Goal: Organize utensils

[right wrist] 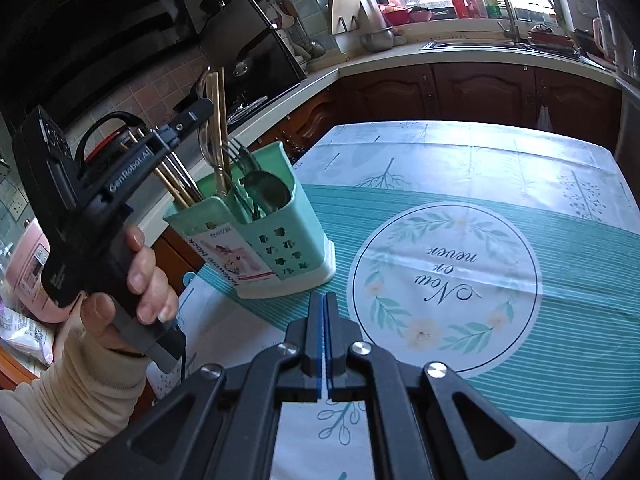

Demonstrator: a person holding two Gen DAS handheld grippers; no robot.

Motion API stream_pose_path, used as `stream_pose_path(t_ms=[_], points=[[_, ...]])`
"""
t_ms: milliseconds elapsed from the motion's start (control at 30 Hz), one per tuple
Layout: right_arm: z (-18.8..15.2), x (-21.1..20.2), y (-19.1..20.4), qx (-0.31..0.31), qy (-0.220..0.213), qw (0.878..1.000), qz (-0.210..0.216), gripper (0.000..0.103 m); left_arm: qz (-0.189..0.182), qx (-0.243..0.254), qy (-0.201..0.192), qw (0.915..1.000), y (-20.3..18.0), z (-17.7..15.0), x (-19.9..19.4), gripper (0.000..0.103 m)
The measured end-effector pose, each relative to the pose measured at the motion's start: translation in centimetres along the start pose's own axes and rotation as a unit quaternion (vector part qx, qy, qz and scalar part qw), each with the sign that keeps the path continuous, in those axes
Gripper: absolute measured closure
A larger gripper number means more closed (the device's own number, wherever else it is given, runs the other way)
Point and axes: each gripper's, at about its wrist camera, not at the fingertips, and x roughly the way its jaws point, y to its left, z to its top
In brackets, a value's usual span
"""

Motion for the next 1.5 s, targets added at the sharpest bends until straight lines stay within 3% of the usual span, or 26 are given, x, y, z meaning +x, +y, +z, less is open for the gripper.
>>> stream_pose_path(t_ms=[100,167,233,433,600,767,833,900,967,1133,1200,1300,1500], points=[[-0.2,0.6,0.4,0.001,0.006,1.0,-0.001,0.102,0.003,-0.004,0.014,0.9999,0.0,-1.0,-0.4,0.091],[-0.2,0.7,0.6,0.004,0.007,1.0,0.004,0.102,0.004,-0.004,0.021,0.9998,-0.3,-1.6,-0.9,0.063],[-0.1,0.7,0.8,0.006,0.005,1.0,0.008,0.102,0.01,-0.007,0.018,0.9998,-0.4,-2.0,-1.7,0.053],[0.3,0.0,1.7,0.008,-0.015,1.0,0.013,0.102,0.023,-0.018,0.06,0.9978,-1.2,-2.8,-4.2,0.052],[0.5,-1.6,2.5,0.008,-0.045,0.999,0.009,0.102,0.01,-0.025,0.086,0.996,-2.4,-3.3,-6.7,0.049],[-0.1,-3.4,3.7,0.0,-0.073,0.997,-0.015,0.102,0.017,-0.029,0.122,0.9919,-3.4,-3.9,-8.3,0.029],[-0.7,-4.0,4.2,-0.005,-0.082,0.996,-0.035,0.098,0.014,-0.031,0.142,0.9893,-4.0,-4.3,-8.8,0.025],[-1.4,-4.7,4.4,-0.006,-0.088,0.994,-0.066,0.083,0.017,-0.026,0.151,0.988,-4.6,-4.5,-9.2,0.024],[-2.2,-5.4,4.4,0.005,-0.09,0.992,-0.089,0.076,0.025,-0.014,0.154,0.9877,-5.3,-4.5,-9.6,0.022],[-3.6,-6.9,4.3,0.03,-0.085,0.991,-0.101,0.076,0.032,0.016,0.145,0.9887,-7.4,-3.9,-11.0,0.017],[-3.9,-7.7,4.4,0.033,-0.093,0.987,-0.123,0.069,0.037,0.022,0.135,0.9899,-8.1,-3.8,-11.7,0.016],[-4.3,-8.8,4.5,0.042,-0.11,0.984,-0.132,0.061,0.053,0.019,0.125,0.9905,-8.5,-3.5,-12.6,0.015],[-4.8,-9.8,5.1,0.038,-0.124,0.98,-0.149,0.061,0.062,0.006,0.144,0.9875,-8.2,-3.2,-13.0,0.015]])
